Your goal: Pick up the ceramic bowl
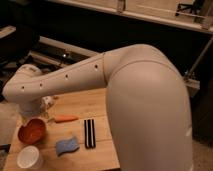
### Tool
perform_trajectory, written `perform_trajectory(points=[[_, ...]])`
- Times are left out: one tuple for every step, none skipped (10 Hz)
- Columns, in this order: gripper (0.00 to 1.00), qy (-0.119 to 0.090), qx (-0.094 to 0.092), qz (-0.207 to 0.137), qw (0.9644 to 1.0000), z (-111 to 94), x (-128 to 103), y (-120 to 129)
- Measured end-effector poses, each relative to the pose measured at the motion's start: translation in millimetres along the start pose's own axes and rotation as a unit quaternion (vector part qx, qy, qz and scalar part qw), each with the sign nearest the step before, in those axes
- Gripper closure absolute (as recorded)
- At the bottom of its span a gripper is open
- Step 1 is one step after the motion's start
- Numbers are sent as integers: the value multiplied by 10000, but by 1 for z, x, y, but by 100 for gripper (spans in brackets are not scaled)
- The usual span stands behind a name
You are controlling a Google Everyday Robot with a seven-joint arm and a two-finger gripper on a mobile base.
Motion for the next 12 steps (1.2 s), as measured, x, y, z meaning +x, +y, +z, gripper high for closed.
perform_trajectory(points=[[35, 3, -32, -148, 9999, 18, 0, 11], [35, 29, -23, -201, 9998, 31, -1, 14], [35, 69, 22, -207, 9998, 46, -5, 11], [35, 90, 74, -167, 9998, 57, -11, 6], [35, 79, 110, -74, 9999, 63, -22, -2], [35, 49, 147, 42, 9999, 66, -34, -13], [35, 45, 182, 122, 9997, 68, -44, -24], [35, 79, 192, 156, 9997, 74, -53, -34], [35, 160, 151, 99, 9997, 81, -55, -36], [35, 289, 55, -26, 9996, 91, -51, -34], [35, 488, -131, -263, 9984, 105, -43, -24], [35, 602, -251, -408, 9970, 112, -37, -18]])
